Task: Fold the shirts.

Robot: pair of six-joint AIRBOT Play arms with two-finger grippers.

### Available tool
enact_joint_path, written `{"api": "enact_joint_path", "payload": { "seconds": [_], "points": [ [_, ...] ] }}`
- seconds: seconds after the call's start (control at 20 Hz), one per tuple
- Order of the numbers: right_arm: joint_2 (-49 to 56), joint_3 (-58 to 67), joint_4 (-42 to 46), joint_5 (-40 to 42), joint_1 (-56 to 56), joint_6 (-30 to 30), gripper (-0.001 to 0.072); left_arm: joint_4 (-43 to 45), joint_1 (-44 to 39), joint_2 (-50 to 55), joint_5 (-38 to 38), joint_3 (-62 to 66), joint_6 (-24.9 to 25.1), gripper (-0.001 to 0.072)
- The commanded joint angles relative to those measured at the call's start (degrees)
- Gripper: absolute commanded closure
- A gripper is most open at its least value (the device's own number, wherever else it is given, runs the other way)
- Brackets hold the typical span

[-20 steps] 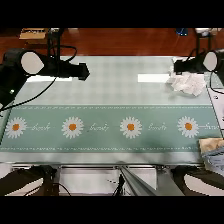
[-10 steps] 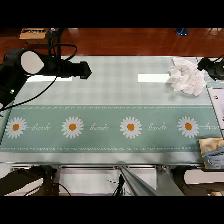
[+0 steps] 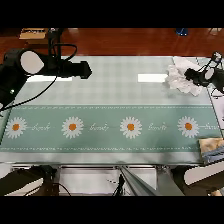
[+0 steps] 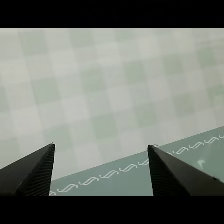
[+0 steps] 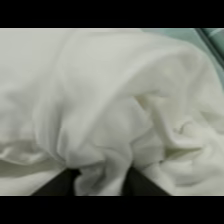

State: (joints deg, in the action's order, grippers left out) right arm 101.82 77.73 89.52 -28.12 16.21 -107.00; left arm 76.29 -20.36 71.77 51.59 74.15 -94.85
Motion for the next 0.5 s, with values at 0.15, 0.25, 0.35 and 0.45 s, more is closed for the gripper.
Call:
{"api": "enact_joint_path", "payload": {
  "seconds": [0.15,0.25,0.35,0.45],
  "points": [
    [-4.9,1.4,-0.5,-0.3,-0.7,5.9,0.0669,0.0,0.1,-0.9,0.1,1.2,0.9,-0.0009],
    [-12.0,2.6,-0.6,-0.7,-1.1,11.6,0.0669,0.0,0.1,-2.1,0.1,3.7,1.4,-0.0009],
    [-20.6,4.2,-1.0,-1.6,-2.1,15.8,0.067,0.2,0.1,-3.7,0.6,7.5,3.2,-0.0009],
    [-29.7,5.9,-1.2,-2.3,-4.1,19.0,0.0671,0.4,0.1,-5.5,3.8,12.4,4.4,-0.0009]
  ]
}}
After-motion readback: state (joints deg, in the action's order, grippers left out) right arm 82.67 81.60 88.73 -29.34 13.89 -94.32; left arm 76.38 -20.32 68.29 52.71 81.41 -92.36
